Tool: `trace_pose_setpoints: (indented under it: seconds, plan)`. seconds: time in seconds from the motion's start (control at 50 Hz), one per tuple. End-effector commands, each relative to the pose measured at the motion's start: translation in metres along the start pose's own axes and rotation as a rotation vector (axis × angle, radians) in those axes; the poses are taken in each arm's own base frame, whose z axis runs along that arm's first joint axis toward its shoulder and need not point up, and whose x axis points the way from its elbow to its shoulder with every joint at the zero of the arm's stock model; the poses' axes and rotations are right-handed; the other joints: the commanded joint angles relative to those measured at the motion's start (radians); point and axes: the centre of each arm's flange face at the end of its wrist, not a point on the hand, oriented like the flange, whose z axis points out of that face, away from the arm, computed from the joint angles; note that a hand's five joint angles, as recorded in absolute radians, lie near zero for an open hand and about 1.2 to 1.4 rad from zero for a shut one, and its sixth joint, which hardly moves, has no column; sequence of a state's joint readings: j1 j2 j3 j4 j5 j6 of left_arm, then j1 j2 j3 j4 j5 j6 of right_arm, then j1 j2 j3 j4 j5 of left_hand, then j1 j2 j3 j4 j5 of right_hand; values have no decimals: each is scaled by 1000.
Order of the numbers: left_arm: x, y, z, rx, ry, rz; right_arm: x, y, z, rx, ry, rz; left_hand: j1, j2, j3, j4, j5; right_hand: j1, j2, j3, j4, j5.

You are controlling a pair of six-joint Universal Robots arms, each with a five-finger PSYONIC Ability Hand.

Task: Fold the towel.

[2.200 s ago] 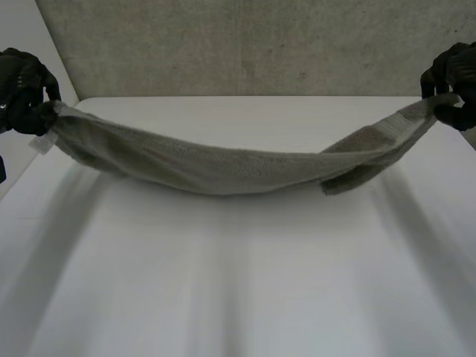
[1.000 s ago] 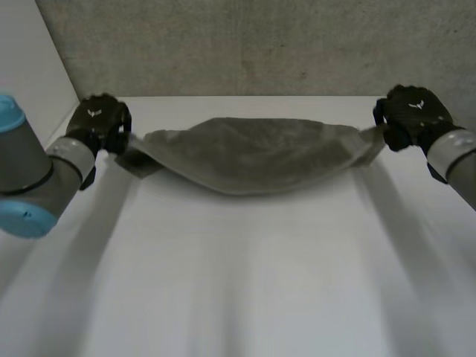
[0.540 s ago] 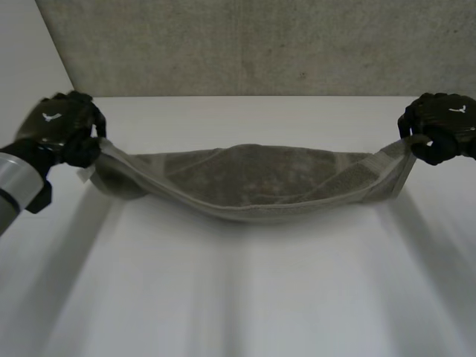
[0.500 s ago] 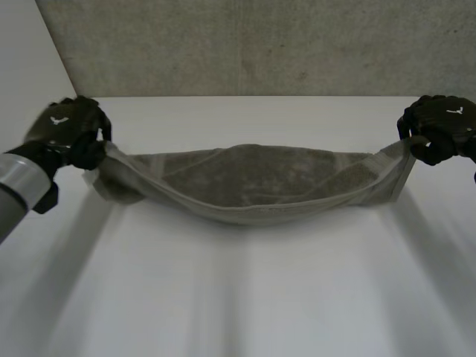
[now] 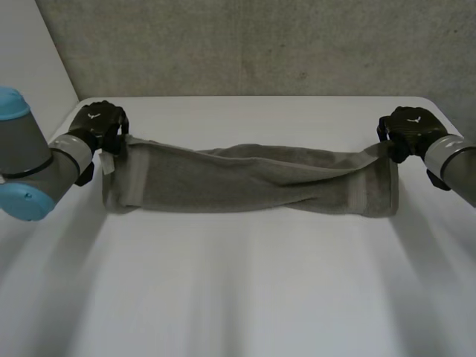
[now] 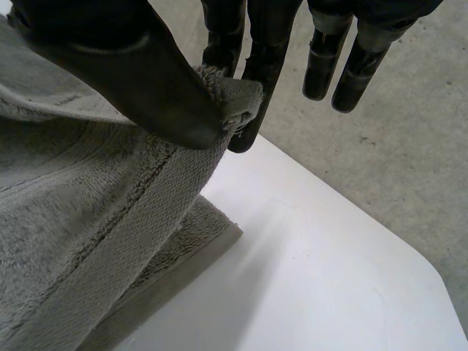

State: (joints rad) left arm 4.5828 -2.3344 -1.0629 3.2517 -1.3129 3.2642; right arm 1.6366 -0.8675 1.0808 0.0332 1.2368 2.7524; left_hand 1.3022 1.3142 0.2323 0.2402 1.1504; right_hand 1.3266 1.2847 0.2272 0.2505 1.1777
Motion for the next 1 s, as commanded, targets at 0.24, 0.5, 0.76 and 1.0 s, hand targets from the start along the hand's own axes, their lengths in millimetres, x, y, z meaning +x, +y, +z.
trace_pose_setpoints:
  seconds: [0.24,0.5,0.76,1.0]
  plan:
    - [-9,32,36,-1,-66,4,0,22,44,50,36,64,94,82,-58,-66,71,70,112,-53,-76,44]
    - [-8,37,45,14,-69,8,-8,34,60,44,54,61,94,82,-58,-66,71,70,112,-53,-76,44]
    - [-9,37,47,12,-94,9,-7,33,66,60,95,54,-522,-534,-58,-66,-544,-1152,-1110,-53,-76,-1178]
    - [-10,22,43,33,-121,13,-3,16,58,97,111,44,-1059,-1071,-58,-66,-1082,-1152,-1110,-53,-76,-1178]
